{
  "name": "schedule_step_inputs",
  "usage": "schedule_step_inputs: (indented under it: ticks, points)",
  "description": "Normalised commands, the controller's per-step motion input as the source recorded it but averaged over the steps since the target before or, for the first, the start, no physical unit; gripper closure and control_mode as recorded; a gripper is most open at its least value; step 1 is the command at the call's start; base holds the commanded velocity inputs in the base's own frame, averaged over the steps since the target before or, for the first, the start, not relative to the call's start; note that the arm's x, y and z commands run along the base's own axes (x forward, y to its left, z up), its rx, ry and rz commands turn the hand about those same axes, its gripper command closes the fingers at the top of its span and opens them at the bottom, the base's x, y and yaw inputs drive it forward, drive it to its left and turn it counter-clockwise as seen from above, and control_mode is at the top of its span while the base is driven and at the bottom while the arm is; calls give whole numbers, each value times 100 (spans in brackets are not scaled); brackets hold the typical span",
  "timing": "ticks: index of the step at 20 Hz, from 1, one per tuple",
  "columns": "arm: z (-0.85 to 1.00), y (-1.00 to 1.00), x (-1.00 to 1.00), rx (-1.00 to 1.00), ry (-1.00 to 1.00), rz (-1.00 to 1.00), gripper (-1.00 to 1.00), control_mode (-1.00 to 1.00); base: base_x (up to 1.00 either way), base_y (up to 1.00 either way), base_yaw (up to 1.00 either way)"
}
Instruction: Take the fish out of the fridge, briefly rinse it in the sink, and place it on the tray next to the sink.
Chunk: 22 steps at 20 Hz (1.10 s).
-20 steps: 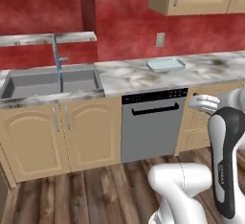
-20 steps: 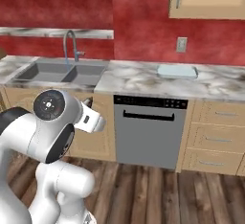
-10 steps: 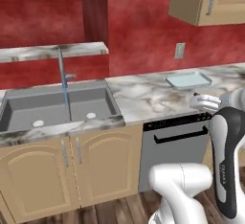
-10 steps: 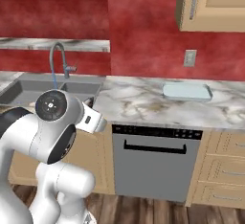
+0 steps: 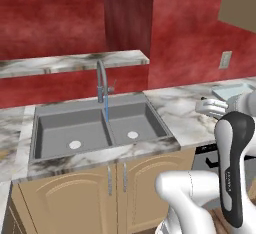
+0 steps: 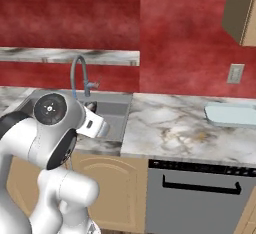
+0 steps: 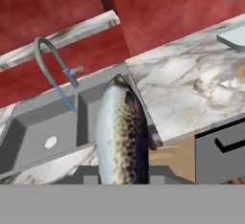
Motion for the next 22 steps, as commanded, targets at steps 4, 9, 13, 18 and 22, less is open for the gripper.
schedule_step_inputs:
  ticks: [4, 9, 13, 18, 22]
  points:
    - [0, 0, 0, 0, 0, 0, 100, 100, 0, 0, 0]
    - [0, 0, 0, 0, 0, 0, 100, 100, 13, 0, 6]
    - [0, 0, 0, 0, 0, 0, 100, 100, 59, 5, 17]
    - [0, 0, 0, 0, 0, 0, 100, 100, 54, 3, 16]
    - [-7, 0, 6, 0, 3, 7, 100, -100, 27, 0, 16]
